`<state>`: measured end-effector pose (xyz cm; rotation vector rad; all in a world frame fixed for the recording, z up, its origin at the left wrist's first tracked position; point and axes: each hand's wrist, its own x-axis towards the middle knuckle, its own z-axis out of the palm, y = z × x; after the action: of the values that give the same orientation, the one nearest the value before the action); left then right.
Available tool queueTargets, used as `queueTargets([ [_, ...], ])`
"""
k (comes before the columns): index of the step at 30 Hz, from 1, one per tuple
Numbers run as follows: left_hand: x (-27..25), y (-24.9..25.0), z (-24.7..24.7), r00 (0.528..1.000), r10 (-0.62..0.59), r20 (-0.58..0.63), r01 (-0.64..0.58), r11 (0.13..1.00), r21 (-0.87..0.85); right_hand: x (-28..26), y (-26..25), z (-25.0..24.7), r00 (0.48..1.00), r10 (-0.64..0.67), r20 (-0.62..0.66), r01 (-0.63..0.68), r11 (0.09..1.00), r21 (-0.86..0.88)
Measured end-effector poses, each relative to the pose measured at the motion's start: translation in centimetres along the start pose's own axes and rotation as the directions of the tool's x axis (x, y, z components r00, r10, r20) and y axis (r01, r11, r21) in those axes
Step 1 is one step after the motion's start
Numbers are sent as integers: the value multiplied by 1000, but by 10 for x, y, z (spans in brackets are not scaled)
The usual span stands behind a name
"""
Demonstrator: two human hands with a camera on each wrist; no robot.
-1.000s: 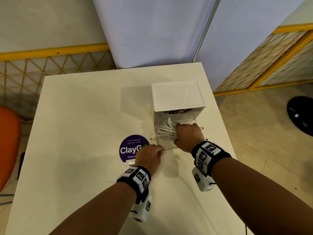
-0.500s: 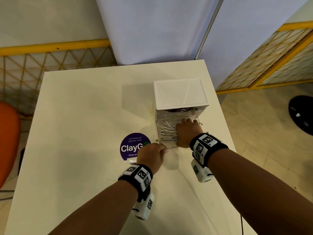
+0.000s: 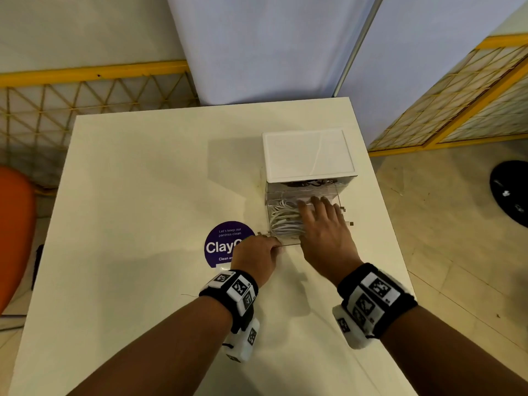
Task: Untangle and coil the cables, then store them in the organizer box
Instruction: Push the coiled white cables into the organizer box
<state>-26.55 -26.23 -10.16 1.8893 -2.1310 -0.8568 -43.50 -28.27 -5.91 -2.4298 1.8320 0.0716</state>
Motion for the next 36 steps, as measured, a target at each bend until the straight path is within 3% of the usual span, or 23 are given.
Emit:
queueTargets([
  [6, 1, 0, -3, 1000, -1, 17, 1, 1000, 8, -25, 2, 30, 998, 42, 47, -41, 999, -34],
  [14, -1, 5, -7, 1000, -27, 0, 27, 998, -55, -19, 20, 31, 985, -45, 164, 22, 990, 139],
  [21, 0, 9, -12, 990, -46, -135, 36, 996, -80, -12, 19, 29, 999, 16, 45, -19, 996, 83],
  [26, 0, 11, -17, 965, -130, -227, 84, 976, -201, -11, 27, 24, 1000, -10, 7, 8, 980, 200],
  [30, 4, 12, -19, 978, -148, -147, 125, 979, -158, -21, 35, 23, 999, -48, 25, 37, 946, 322],
  [33, 7, 15, -23, 993, -91, -81, 90, 996, -18, -29, 40, 21, 993, -64, -97, 90, 952, 291],
  [36, 11, 19, -23, 996, -39, -85, 40, 999, 17, -32, 44, 21, 973, -34, -227, 89, 967, 240],
])
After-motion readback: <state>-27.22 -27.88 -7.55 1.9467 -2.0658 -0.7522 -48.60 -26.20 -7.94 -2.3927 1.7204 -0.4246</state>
